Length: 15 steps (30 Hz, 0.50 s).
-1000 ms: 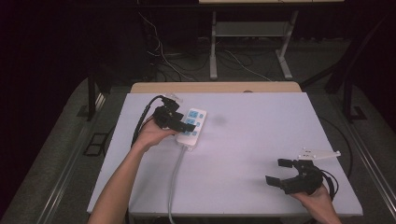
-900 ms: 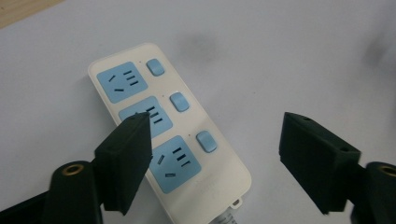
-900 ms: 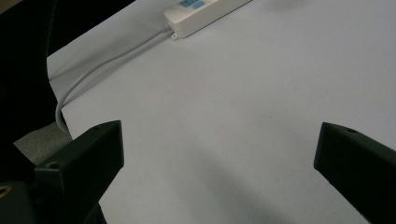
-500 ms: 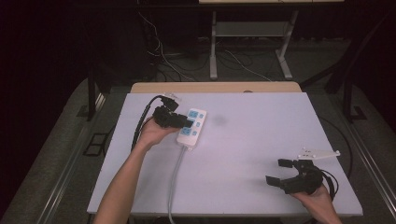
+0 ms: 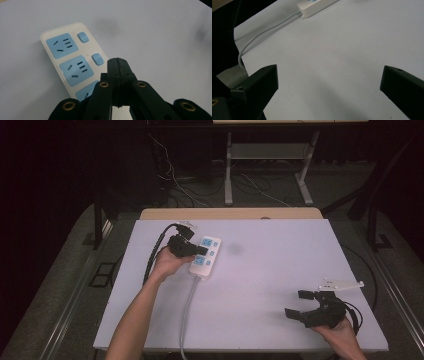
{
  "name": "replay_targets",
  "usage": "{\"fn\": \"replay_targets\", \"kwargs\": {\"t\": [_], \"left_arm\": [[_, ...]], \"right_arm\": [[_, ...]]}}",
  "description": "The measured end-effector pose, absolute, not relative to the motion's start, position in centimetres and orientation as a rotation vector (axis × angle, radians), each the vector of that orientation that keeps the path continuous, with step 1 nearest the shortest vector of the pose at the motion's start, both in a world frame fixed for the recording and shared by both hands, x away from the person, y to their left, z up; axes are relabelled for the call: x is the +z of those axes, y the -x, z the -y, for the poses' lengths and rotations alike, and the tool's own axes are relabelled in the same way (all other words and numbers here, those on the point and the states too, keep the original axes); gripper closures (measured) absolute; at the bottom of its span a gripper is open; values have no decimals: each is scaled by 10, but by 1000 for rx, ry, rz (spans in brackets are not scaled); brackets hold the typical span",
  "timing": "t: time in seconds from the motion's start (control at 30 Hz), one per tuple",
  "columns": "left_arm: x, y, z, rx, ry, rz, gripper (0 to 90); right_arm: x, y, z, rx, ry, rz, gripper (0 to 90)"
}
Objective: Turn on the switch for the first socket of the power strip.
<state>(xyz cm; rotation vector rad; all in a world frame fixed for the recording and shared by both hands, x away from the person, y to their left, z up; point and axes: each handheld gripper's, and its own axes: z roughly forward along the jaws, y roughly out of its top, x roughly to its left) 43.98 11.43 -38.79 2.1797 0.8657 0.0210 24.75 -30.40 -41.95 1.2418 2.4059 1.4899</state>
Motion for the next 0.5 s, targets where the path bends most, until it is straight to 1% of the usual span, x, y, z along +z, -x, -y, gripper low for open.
{"fn": "replay_targets", "kwargs": {"t": [0.5], "left_arm": [[-404, -444, -104, -31, -2227, -857, 894]], "right_arm": [[-420, -247, 304, 1477, -1239, -2414, 13]]}}
